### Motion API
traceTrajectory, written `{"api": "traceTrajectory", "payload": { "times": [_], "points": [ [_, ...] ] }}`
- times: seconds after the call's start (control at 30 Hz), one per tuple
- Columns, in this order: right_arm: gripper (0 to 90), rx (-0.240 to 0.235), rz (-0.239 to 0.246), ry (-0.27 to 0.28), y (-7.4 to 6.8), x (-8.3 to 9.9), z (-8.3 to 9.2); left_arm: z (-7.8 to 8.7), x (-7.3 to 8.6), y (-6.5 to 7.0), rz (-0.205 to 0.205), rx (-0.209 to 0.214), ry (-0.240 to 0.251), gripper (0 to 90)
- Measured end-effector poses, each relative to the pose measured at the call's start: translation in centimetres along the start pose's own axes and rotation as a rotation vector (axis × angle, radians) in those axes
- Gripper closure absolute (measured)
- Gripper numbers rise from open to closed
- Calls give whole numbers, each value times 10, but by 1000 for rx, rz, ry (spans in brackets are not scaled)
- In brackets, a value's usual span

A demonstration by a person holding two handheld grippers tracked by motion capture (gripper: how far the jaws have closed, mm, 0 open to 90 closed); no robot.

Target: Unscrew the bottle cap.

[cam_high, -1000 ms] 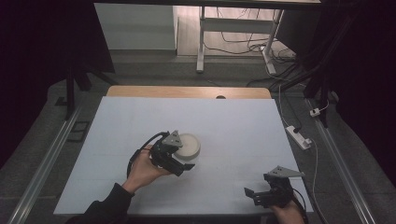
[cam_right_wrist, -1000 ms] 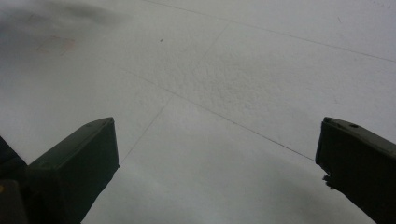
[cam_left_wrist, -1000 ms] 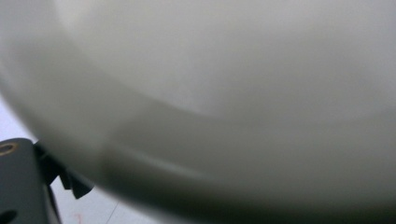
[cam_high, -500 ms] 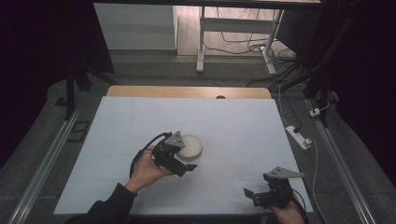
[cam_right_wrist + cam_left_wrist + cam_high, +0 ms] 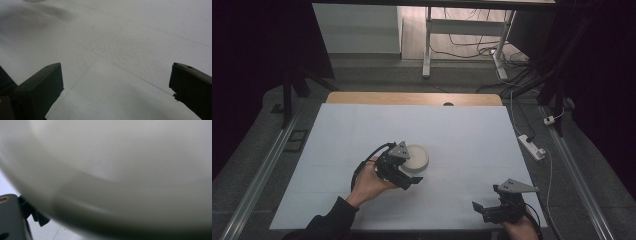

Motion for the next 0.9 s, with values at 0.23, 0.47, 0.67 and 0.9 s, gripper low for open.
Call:
{"api": "traceTrajectory", "payload": {
  "times": [0.23, 0.47, 0.67, 0.9],
  "points": [
    [0, -39, 32, 7, -9, -4, 0, 1, 0, 1, 1, -7, 5, 74],
    [0, -99, 59, 43, -20, -12, -3, 2, 0, 0, -1, -12, 4, 74],
    [0, -158, 77, 68, -32, -21, -7, 2, 0, 0, -1, -12, 6, 75],
    [0, -216, 103, 77, -47, -32, -9, 4, 0, 0, 0, -14, 10, 74]
  ]
}}
Point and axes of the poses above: each handheld gripper's, and its own axes: z roughly backward along the jaws, x roughly out of its underside, y roughly to its right, the point moved 5 cm from there along -z, roughly forward along the jaws, and after that the axes turned 11 degrees about -z, right-handed, at the moved point
